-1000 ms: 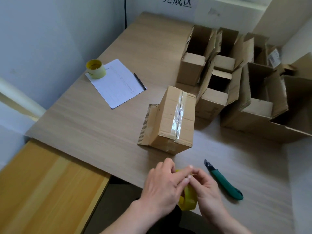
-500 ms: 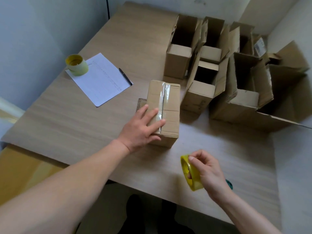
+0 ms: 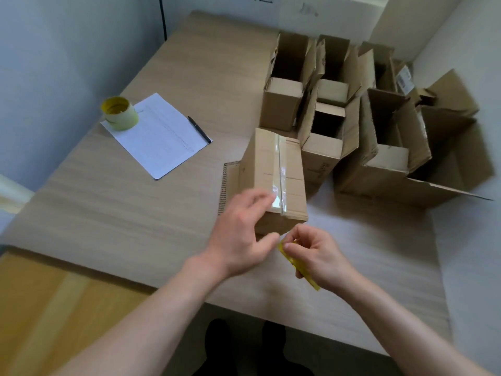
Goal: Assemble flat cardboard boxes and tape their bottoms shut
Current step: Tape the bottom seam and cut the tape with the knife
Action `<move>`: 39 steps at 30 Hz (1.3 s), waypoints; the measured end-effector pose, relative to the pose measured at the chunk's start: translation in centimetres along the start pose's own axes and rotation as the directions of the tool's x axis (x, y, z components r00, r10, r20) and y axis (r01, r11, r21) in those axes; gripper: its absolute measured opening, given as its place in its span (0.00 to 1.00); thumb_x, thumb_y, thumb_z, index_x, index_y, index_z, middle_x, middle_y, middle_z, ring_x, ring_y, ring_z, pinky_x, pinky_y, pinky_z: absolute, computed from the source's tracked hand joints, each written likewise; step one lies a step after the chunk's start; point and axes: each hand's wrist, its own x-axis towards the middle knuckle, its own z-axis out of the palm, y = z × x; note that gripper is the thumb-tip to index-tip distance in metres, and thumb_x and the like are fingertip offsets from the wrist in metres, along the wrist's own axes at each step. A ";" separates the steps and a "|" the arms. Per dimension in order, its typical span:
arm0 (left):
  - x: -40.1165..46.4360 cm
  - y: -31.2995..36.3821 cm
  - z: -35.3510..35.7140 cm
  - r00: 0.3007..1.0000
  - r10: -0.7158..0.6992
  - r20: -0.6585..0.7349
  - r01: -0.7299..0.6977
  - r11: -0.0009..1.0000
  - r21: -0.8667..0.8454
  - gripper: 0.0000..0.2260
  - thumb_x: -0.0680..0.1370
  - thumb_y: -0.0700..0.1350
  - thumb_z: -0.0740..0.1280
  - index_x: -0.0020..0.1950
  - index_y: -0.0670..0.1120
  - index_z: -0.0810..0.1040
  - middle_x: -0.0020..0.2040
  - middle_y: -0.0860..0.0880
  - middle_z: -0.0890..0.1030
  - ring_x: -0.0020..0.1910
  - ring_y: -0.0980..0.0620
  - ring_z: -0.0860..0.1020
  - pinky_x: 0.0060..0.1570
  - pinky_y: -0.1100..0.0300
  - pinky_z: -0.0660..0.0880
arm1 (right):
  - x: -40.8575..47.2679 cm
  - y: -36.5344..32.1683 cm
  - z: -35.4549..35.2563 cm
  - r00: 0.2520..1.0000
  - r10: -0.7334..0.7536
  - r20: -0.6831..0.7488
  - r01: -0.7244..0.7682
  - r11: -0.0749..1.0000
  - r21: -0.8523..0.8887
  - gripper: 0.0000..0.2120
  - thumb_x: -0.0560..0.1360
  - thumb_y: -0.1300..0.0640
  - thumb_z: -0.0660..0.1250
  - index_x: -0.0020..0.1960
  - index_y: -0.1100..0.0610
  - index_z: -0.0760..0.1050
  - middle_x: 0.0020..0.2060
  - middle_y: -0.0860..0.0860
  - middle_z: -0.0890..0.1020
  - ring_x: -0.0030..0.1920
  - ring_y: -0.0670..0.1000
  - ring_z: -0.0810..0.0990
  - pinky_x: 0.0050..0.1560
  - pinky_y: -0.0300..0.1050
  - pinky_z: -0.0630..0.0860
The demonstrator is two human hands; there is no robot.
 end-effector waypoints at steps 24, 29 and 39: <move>-2.1 1.5 0.0 0.938 -0.155 -0.310 0.090 0.972 -0.215 0.04 0.74 0.40 0.71 0.40 0.43 0.84 0.36 0.51 0.82 0.36 0.54 0.79 0.38 0.59 0.76 | -2.5 -0.6 -7.0 0.966 -0.230 -0.114 0.061 0.635 -0.770 0.29 0.74 0.37 0.66 0.73 0.34 0.62 0.51 0.52 0.85 0.53 0.56 0.81 0.52 0.52 0.77; -0.7 0.1 0.9 0.909 -0.160 -0.386 0.120 0.985 -0.126 0.03 0.75 0.40 0.71 0.42 0.43 0.84 0.36 0.49 0.82 0.35 0.50 0.79 0.37 0.54 0.76 | 0.6 -0.5 -6.8 0.948 -0.303 -0.098 0.059 0.471 -0.880 0.31 0.78 0.34 0.58 0.78 0.37 0.52 0.51 0.53 0.83 0.50 0.58 0.80 0.47 0.51 0.77; -0.2 -1.2 1.6 0.888 -0.234 -0.395 0.207 0.972 -0.111 0.03 0.74 0.40 0.71 0.41 0.43 0.84 0.35 0.50 0.82 0.35 0.50 0.79 0.38 0.56 0.76 | 2.6 1.9 -5.3 0.903 -0.424 -0.077 0.113 0.407 -0.906 0.27 0.78 0.35 0.58 0.76 0.38 0.60 0.40 0.55 0.83 0.41 0.62 0.81 0.34 0.49 0.67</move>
